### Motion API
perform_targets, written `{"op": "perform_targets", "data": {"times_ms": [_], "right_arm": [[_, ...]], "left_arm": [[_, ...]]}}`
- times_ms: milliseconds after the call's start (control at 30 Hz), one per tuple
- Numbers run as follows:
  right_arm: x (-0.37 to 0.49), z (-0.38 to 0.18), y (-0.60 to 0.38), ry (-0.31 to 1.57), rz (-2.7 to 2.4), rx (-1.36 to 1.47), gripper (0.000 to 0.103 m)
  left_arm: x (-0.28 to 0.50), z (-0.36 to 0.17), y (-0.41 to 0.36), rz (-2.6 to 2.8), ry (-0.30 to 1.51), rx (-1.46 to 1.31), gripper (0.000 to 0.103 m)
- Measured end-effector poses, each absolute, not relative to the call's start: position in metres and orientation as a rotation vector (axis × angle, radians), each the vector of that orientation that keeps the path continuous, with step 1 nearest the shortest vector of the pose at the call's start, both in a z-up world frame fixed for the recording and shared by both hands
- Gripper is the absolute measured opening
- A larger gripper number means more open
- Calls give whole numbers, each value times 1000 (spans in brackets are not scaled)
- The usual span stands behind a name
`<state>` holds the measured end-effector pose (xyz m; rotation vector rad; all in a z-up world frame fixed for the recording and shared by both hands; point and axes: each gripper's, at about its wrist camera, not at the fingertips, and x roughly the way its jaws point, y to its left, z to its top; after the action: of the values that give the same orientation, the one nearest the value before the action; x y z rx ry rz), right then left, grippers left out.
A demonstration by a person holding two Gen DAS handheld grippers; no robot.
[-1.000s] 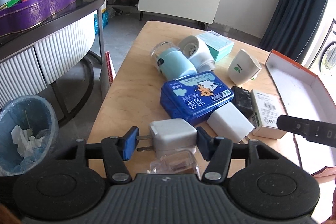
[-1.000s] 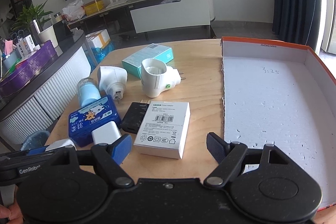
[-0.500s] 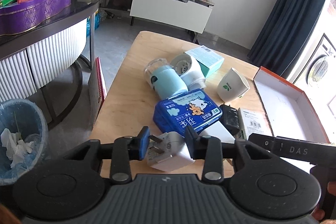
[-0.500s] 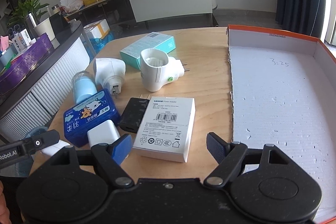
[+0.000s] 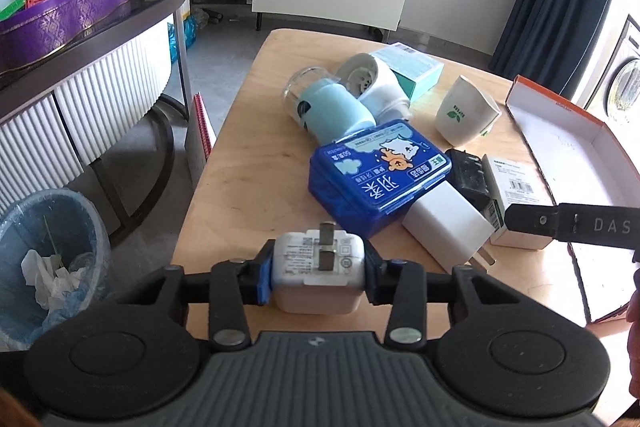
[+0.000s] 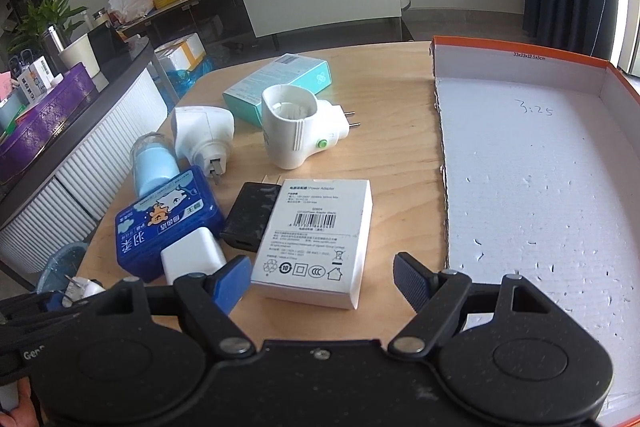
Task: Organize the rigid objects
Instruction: 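Close left gripper on the white charger while right gripper grasps the white adapter box, then carry the white charger and the adapter box over the orange-rimmed box with both grippers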
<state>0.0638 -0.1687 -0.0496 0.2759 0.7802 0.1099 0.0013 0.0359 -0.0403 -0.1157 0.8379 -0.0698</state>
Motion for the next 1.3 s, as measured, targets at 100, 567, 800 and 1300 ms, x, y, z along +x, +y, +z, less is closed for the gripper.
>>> {"op": "perform_targets", "data": {"times_ms": [100, 567, 800, 1300], "right_arm": [[63, -50, -167, 773, 119, 263, 92], [82, -59, -152, 786, 103, 200, 88], [75, -54, -159, 770, 77, 149, 71], [35, 3, -188, 701, 27, 123, 71]], "left_arm": [[1, -37, 43, -74, 835, -175, 42], [-6, -7, 39, -76, 753, -193, 42], [-6, -2, 28, -99, 747, -185, 42], [-9, 23, -13, -173, 720, -143, 42]]}}
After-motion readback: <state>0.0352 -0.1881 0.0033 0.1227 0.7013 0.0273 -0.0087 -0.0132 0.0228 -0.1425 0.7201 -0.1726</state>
